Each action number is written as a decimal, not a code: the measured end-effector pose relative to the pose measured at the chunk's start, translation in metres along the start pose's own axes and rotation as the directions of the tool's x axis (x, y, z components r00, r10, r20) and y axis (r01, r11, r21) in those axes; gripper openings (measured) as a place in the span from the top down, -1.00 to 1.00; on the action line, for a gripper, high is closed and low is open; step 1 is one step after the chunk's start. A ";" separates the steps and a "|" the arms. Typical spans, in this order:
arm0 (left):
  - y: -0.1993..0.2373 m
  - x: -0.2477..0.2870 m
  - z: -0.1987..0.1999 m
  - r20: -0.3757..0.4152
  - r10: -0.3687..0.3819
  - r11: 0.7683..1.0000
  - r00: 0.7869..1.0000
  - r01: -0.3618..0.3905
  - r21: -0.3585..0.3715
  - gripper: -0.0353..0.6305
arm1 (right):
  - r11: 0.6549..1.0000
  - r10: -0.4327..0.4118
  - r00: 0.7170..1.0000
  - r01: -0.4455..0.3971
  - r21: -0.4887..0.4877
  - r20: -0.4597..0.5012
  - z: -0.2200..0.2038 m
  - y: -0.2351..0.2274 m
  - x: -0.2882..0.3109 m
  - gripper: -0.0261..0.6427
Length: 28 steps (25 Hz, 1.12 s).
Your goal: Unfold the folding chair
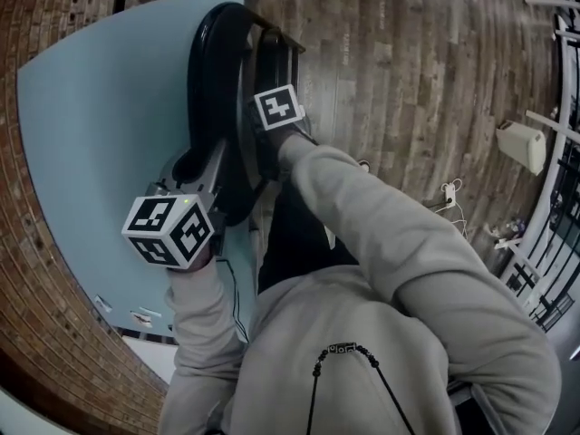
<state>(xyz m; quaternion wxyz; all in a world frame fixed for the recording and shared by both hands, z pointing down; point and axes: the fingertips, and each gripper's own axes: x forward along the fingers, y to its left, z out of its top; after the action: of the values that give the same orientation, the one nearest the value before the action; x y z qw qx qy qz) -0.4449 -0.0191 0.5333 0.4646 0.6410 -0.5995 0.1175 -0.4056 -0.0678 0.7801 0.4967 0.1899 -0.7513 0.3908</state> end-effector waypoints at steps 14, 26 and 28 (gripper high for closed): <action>-0.087 0.032 -0.006 0.025 -0.044 0.999 0.999 0.044 -0.004 0.62 | 0.983 0.135 0.986 -0.145 0.110 0.098 -0.046 -0.107 -0.076 0.44; -0.125 0.100 -0.058 0.076 -0.096 0.988 0.992 0.105 -0.113 0.63 | 0.827 0.523 0.843 -0.537 0.166 0.123 -0.152 -0.341 -0.102 0.38; -0.138 0.115 -0.066 0.078 -0.112 0.986 0.991 0.120 -0.114 0.63 | 0.782 0.585 0.797 -0.604 0.154 0.153 -0.169 -0.376 -0.102 0.38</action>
<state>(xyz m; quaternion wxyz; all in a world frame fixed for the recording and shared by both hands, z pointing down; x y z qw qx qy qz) -0.2681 -0.0669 0.5878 0.4864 0.6498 -0.5833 0.0315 -0.0070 -0.1815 0.8724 0.2900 0.0099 -0.7541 0.5892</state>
